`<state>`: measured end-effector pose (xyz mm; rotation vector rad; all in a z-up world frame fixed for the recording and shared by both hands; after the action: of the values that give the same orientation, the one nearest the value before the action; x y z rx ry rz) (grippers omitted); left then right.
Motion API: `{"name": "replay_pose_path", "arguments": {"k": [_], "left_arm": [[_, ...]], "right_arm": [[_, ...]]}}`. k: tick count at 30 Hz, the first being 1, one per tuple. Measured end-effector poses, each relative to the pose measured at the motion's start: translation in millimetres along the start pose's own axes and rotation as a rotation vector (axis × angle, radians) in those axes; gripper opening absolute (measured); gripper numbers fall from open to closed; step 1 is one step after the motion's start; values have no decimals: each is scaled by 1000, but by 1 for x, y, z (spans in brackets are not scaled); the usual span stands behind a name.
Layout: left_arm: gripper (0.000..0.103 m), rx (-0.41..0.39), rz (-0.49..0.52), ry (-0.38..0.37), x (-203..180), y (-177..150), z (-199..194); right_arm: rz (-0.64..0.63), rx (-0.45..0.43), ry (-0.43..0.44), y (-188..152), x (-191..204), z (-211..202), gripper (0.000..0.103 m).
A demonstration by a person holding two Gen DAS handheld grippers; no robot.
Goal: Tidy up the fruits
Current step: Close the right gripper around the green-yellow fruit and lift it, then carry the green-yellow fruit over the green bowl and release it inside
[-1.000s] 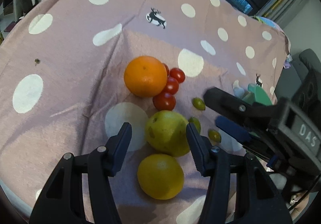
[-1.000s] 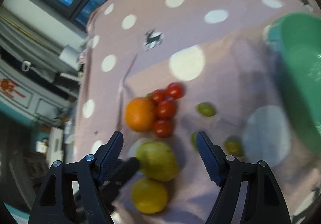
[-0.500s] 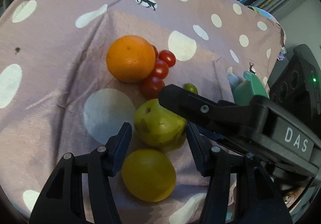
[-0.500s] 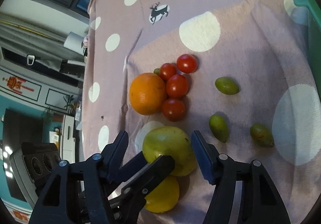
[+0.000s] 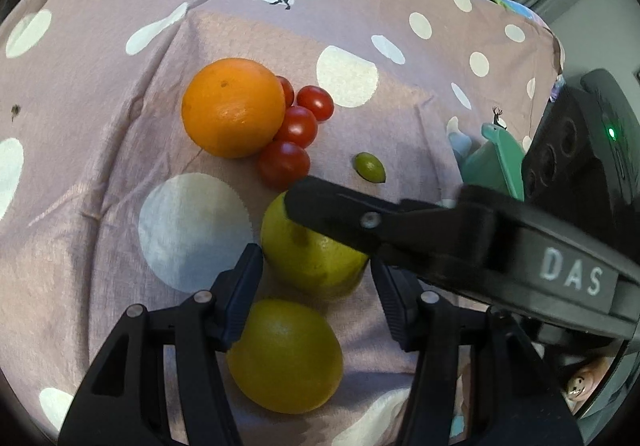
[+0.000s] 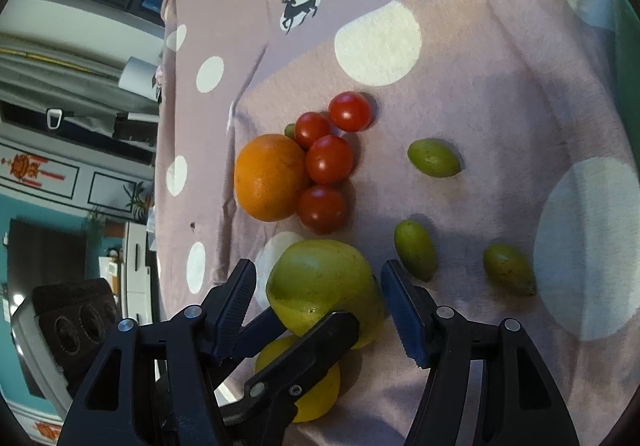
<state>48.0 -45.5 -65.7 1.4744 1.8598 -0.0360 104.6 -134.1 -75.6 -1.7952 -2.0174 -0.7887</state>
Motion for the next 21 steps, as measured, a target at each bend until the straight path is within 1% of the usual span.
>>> {"name": "replay_pose_path", "arguments": {"k": [6,8,21], "left_arm": [[55,-13,21,25,-2,0,1],[54,-26,38,41,-4,1,0],[54,-151,163,15,-38,8,-19]], "right_arm": [[2,0,10,-1,-1,1,67],[1,-3,5,-1,-1,0,63],[-34,-178,45,3,4,-50,63]]}}
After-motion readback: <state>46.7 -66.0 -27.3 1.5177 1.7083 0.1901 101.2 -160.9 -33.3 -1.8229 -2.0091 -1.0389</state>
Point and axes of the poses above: each gripper's, at about its wrist camera, not at the fingertips, and z roughly the way its jaws point, x to its left, y to its top, the point moved 4 cm from there along z, roughly the way its jaws point, and after that the axes turned 9 degrees about -y, right-handed, at the moved point
